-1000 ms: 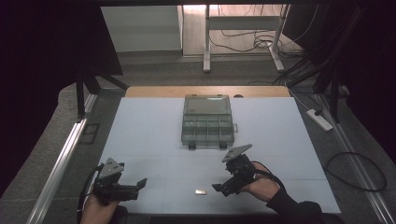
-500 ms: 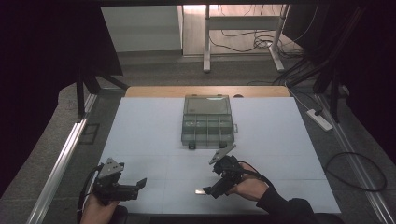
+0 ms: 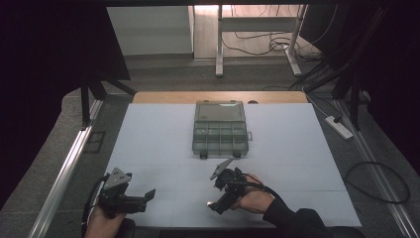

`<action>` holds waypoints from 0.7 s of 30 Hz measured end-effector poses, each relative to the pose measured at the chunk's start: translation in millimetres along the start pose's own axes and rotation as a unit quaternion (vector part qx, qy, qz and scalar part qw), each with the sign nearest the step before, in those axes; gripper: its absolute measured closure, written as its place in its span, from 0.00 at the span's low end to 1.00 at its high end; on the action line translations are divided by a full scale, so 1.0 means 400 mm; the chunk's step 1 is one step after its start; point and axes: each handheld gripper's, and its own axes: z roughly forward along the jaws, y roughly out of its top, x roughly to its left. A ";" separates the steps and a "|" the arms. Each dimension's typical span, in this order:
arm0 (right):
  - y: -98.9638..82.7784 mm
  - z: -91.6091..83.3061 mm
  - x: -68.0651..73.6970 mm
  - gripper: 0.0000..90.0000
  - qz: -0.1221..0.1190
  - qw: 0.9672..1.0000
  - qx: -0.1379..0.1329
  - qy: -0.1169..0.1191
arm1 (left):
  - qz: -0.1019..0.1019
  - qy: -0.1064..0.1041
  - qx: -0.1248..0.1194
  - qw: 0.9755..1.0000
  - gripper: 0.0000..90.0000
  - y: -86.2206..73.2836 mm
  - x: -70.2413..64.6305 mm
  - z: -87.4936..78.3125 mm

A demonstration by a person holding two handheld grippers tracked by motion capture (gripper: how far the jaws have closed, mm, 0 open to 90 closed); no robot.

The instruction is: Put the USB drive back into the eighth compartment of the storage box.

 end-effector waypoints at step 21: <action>0.001 0.069 0.030 0.01 -0.060 0.996 0.053 -0.033 | -0.004 -0.004 -0.002 1.000 0.02 -0.001 0.002 0.000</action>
